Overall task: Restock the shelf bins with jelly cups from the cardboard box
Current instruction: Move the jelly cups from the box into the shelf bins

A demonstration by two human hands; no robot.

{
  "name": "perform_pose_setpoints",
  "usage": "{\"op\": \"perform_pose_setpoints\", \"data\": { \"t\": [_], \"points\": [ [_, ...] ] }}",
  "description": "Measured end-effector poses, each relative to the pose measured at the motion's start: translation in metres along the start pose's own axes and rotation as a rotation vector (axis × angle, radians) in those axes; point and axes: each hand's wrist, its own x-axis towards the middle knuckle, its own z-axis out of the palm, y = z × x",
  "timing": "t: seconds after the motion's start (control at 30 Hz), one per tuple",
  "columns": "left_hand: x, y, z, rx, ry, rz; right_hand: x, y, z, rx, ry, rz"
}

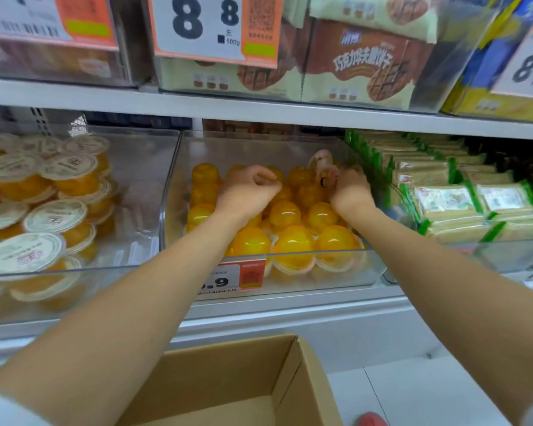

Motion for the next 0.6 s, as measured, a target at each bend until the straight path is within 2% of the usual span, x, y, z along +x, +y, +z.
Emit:
{"op": "perform_pose_setpoints", "data": {
  "t": [0.07, 0.17, 0.33, 0.53, 0.6],
  "points": [
    [0.0, -0.003, 0.001, 0.129, -0.041, 0.04, 0.0, -0.003, -0.006, -0.028, -0.029, -0.019],
    [-0.008, -0.003, -0.001, 0.158, -0.025, 0.066, -0.008, 0.0, -0.018, 0.037, -0.111, -0.028],
    [-0.049, 0.01, -0.018, 0.226, 0.049, 0.164, -0.049, 0.006, -0.033, 0.296, 0.086, -0.01],
    [-0.136, 0.024, -0.057, 0.266, 0.125, 0.08, -0.161, -0.043, -0.049, 0.49, 0.185, -0.231],
    [-0.172, 0.011, -0.07, 0.281, 0.109, 0.003, -0.205, -0.06, -0.036, 0.533, 0.145, -0.299]
  ]
}}
